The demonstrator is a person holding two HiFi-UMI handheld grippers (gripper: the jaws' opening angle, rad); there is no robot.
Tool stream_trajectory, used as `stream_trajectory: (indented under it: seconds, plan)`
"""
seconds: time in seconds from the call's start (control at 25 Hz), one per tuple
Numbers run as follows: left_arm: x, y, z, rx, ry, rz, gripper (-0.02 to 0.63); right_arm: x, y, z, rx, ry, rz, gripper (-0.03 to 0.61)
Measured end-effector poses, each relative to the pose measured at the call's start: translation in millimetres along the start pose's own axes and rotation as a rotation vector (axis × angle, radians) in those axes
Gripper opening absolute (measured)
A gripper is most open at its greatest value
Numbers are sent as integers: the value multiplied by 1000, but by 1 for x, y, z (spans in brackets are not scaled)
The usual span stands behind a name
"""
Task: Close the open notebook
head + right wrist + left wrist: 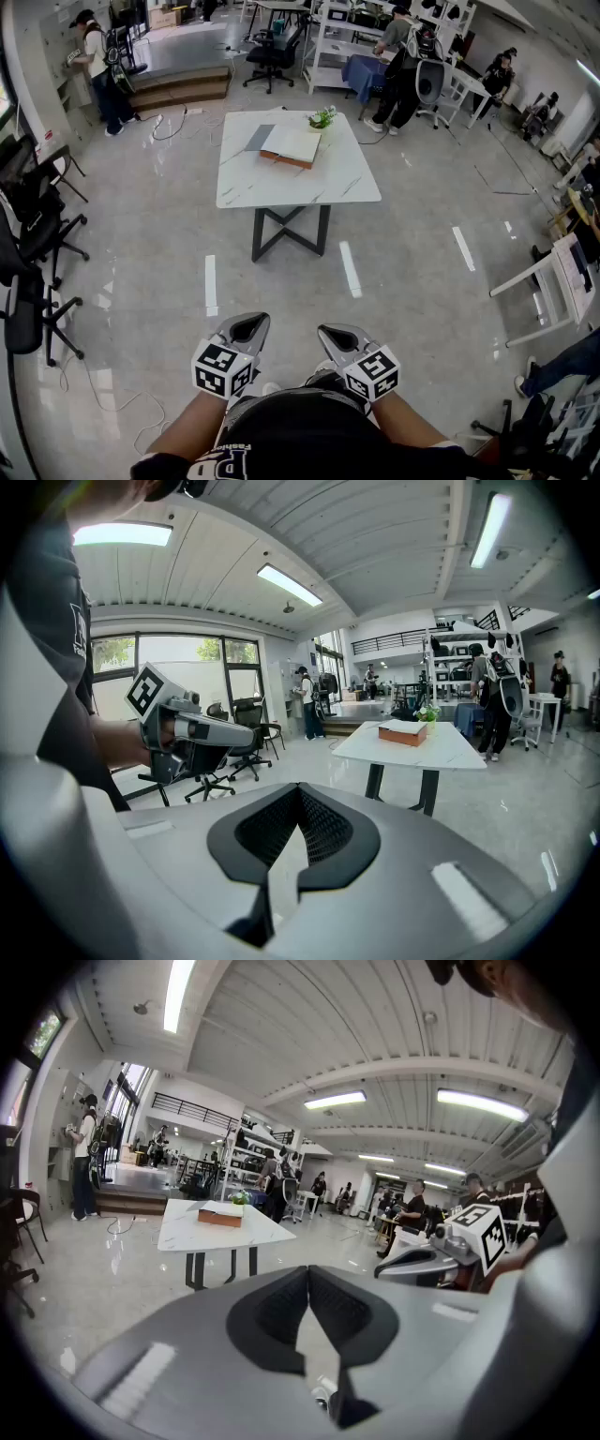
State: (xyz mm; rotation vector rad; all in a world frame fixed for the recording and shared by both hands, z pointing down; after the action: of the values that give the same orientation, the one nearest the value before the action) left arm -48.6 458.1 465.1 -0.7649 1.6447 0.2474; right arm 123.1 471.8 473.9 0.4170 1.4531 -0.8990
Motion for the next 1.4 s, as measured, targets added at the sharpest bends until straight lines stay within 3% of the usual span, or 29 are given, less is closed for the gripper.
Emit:
stream_trajectory:
  seconds: [0.72,1.16,1.4]
  plan:
    - [-10,10,1,-1,6,-37,60,-2,1,-17,28,-40,5,0]
    - [-14,19,2,-3,8,-38,60,-7,2,-21,2,-41,-3,0]
    - [-14,20,-2,-12,8,-30,58,-7,4,-14,-54,-86,18,0]
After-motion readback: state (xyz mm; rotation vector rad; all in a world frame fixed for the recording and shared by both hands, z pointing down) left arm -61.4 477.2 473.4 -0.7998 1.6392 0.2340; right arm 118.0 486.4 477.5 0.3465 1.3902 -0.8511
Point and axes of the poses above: the fingertips, and each gripper's own axes: y backward along the fingers, z to its right, x out of its top, the point moved 4 cm from there along y, backward along the fingers, and after that the axes turned 6 degrees about z, right-handed, at the moved point
